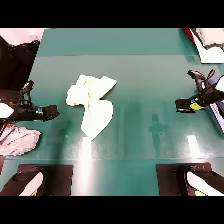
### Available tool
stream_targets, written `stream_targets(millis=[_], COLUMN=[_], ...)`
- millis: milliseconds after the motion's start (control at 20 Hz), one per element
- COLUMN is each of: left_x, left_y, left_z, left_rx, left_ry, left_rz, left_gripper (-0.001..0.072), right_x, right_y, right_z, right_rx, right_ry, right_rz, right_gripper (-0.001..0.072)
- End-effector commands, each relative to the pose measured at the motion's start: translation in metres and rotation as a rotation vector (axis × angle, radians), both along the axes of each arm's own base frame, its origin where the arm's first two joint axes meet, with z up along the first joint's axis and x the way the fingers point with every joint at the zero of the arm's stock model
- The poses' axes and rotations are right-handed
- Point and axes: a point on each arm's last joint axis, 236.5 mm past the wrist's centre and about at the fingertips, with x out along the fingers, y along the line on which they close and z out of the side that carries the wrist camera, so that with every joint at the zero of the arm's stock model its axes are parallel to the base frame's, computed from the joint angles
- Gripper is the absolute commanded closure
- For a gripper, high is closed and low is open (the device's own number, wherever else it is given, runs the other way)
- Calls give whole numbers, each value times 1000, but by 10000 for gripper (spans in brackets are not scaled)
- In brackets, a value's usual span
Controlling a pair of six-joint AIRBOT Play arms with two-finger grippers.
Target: Fold the shirts.
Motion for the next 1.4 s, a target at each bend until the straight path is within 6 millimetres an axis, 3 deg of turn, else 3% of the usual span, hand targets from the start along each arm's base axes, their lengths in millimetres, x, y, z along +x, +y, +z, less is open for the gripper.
stream_targets(millis=[0, 500, 750, 850, 950, 1050, 1150, 1250, 1350], left_x=[0, 0, 19, 25, 46, 70, 81, 89, 95], left_y=[0, 0, 5, -4, -11, -13, -12, -16, -27], left_z=[1, 1, 10, 19, 47, 86, 107, 98, 72], left_rx=[0, 0, 1, -68, -134, -155, -114, -119, -113], left_ry=[-3, -3, -81, -101, -205, -357, -439, -394, -318], left_rz=[0, 0, 45, 73, 100, 86, 37, 12, -50], left_gripper=[683, 683, 683, 675, 50, 47, 48, 47, 47], right_x=[0, 0, 17, 19, 15, 14, 18, 35, 53], right_y=[0, 0, -1, -1, -1, 6, 19, 22, 22], right_z=[0, 0, 3, 3, 3, 5, 15, 35, 63], right_rx=[0, 0, -3, -3, -2, 27, 86, 105, 113], right_ry=[0, 0, -73, -82, -66, -64, -103, -225, -378], right_rz=[-1, -1, -13, -14, -12, -13, -21, -39, -60], right_gripper=[697, 697, 697, 697, 697, 697, 696, 696, 696])
